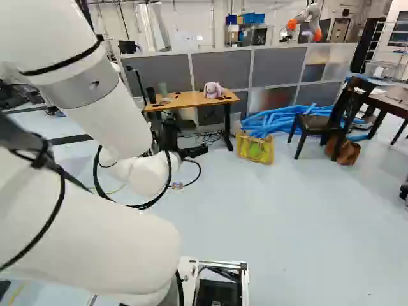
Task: Pick up the bag on the ground and place it on the table
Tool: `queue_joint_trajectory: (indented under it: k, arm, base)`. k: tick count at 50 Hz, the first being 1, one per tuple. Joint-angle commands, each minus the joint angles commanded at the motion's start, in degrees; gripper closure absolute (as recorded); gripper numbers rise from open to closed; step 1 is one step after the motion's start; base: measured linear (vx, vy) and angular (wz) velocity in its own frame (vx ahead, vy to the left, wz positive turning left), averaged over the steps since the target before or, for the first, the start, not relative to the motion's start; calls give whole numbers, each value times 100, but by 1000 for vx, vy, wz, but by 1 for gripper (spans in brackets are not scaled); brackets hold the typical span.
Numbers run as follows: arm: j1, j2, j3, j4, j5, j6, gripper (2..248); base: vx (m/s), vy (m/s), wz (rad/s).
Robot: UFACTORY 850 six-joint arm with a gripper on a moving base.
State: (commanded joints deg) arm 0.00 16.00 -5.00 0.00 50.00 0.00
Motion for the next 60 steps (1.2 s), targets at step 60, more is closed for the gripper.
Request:
queue_joint_trajectory:
  k: [60]
  arm:
    - [0, 0, 0, 0, 0, 0, 3]
  base:
    - [39, -9, -51]
